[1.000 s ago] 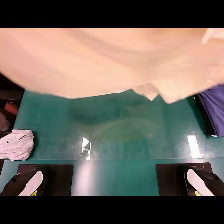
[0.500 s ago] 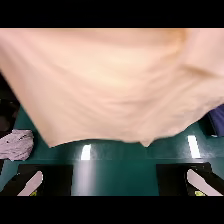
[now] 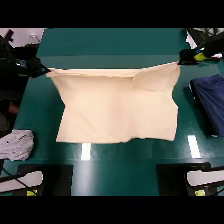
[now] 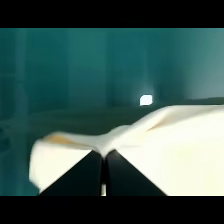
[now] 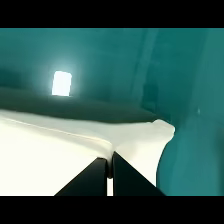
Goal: Fold the shirts.
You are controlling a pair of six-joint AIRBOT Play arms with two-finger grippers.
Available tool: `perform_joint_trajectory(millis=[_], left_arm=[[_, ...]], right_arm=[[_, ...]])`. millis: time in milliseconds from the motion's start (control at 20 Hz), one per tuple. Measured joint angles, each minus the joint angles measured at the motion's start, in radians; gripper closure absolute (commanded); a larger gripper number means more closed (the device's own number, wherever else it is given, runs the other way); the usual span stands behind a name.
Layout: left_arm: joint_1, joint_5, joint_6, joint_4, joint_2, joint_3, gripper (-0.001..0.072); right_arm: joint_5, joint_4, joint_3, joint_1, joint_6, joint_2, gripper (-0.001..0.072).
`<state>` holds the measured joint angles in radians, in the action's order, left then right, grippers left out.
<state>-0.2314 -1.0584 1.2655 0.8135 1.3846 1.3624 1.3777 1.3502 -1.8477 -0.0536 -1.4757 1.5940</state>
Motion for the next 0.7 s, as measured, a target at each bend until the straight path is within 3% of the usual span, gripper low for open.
perform_joint_trajectory(millis=[200, 400, 550, 700], left_arm=[[0.002, 0.2, -0.129, -0.173, 0.118, -0.011, 0.0687], [0.027, 0.336, -0.232, -0.237, 0.16, -0.013, 0.0687], [0.059, 0.358, -0.269, -0.171, 0.171, -0.013, 0.0688], [0.083, 0.298, -0.262, -0.027, 0.175, -0.019, 0.0688]], right_arm=[[-0.218, 0.007, 0.004, 0.007, -0.045, 0.09, 0.0695], [-0.381, 0.039, 0.006, 0.014, -0.068, 0.118, 0.0696], [-0.377, 0.13, 0.011, 0.032, -0.074, 0.125, 0.0696], [-0.293, 0.207, 0.054, 0.046, -0.074, 0.127, 0.0696]])
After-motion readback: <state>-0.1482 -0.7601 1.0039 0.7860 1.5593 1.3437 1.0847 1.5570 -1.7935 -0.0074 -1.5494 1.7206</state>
